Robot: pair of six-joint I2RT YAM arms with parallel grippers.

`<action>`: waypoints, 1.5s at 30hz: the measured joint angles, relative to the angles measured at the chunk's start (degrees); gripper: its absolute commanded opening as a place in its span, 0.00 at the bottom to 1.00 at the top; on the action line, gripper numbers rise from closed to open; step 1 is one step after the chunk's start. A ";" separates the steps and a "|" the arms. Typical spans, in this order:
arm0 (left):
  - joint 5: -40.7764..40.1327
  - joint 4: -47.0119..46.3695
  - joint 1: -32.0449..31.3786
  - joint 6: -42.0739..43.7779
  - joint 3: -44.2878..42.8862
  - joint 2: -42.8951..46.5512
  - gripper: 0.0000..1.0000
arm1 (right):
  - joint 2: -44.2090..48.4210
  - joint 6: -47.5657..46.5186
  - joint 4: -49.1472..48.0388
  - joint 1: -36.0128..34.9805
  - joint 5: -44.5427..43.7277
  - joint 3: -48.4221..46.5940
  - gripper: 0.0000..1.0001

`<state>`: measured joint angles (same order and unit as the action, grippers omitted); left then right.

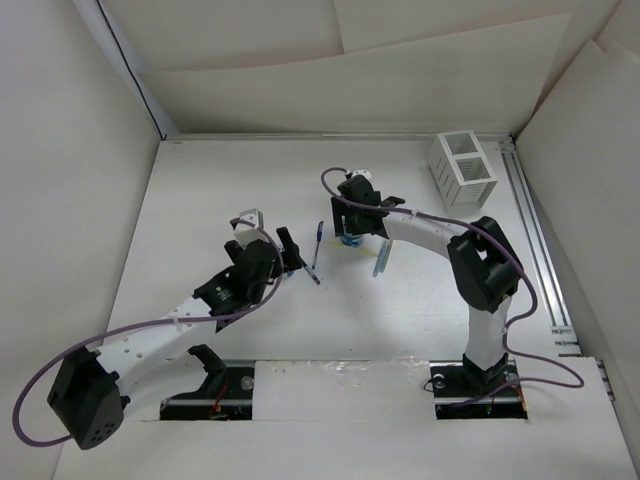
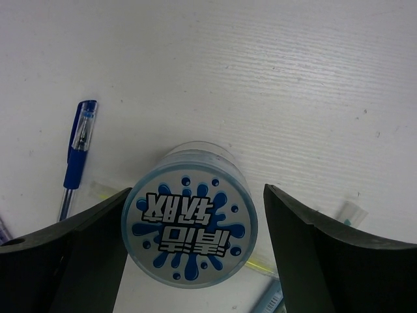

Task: Sort the stationery into containers
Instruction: Pick up the stationery from the center of the board, then place the stationery in the storage box.

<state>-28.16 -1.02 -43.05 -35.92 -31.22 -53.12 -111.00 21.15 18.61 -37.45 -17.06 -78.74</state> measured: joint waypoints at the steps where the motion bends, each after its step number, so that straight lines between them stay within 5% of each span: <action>1: -0.26 0.11 0.00 -0.20 0.00 -0.94 1.00 | 0.00 0.00 0.00 0.00 -0.26 0.00 0.87; 9: -1.09 0.22 0.00 -1.99 0.00 -6.32 0.91 | 0.17 -0.07 0.20 -0.17 -1.40 -0.02 0.81; 14: -1.55 0.20 0.00 -2.32 0.02 -8.46 0.91 | 1.20 -0.22 0.42 -0.52 -1.60 -0.02 0.67; 19: -1.97 0.11 0.00 -2.47 0.02 -9.68 0.93 | 1.57 -0.24 0.55 -0.63 -1.57 -0.02 0.40; 29: -1.97 -0.09 0.00 -1.86 0.00 -11.67 0.93 | 2.21 -0.44 5.40 0.59 -1.62 -3.87 0.38; 38: -2.34 -0.22 0.00 -1.01 0.00 -12.66 0.94 | 3.82 -1.01 8.37 21.92 0.26 -24.63 0.38; 45: -2.36 -0.44 0.00 -0.26 -0.33 -12.87 0.95 | -3.74 -1.25 12.87 37.31 -1.44 -44.54 0.36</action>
<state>-30.52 -1.45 -43.05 -36.18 -31.55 -66.00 -114.74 19.90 31.48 -0.14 -18.50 -123.28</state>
